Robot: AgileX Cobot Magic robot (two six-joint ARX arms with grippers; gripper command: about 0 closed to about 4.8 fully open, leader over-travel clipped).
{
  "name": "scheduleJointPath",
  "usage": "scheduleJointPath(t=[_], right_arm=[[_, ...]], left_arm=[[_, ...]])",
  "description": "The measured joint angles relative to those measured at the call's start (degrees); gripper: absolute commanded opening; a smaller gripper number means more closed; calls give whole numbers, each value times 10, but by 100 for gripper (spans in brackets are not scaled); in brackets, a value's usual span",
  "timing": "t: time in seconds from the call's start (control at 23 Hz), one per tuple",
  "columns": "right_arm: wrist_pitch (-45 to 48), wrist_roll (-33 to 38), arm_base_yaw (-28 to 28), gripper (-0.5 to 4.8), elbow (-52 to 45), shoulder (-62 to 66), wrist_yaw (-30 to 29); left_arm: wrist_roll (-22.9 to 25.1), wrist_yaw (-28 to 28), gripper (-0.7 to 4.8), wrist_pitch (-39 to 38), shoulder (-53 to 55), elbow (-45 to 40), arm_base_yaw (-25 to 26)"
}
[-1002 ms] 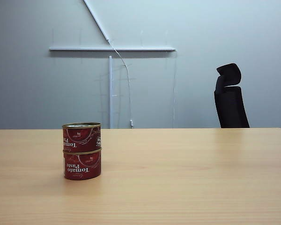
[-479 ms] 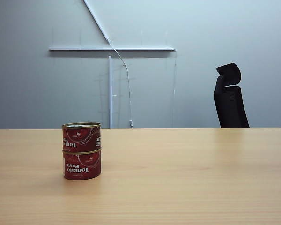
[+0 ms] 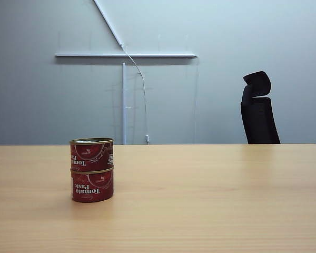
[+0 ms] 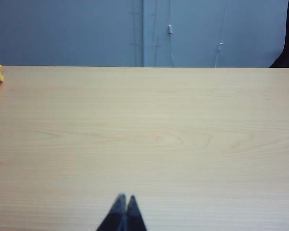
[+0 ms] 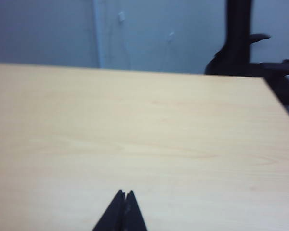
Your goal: Stack a can of tomatoes on the right onto the can of tomatoes on the left.
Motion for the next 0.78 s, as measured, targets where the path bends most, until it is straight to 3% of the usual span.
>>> scheduleJointPath(t=[0.44, 0.48, 0.61, 0.7, 0.78], right_arm=[[18, -2, -203, -5, -43, -144, -100], [30, -3, -242, -5, -69, -144, -120], [90, -2, -322, -5, -150, -143, -192], [169, 2, -407, -5, -218, -143, -326], [225, 2, -442, -5, -247, -145, -395]], left_arm=[[0, -1, -2, 0, 0, 0, 0], [0, 0, -2, 0, 0, 0, 0], [0, -2, -2, 0, 0, 0, -1], [0, -3, -2, 0, 0, 0, -1], [0, -4, -2, 0, 0, 0, -1]])
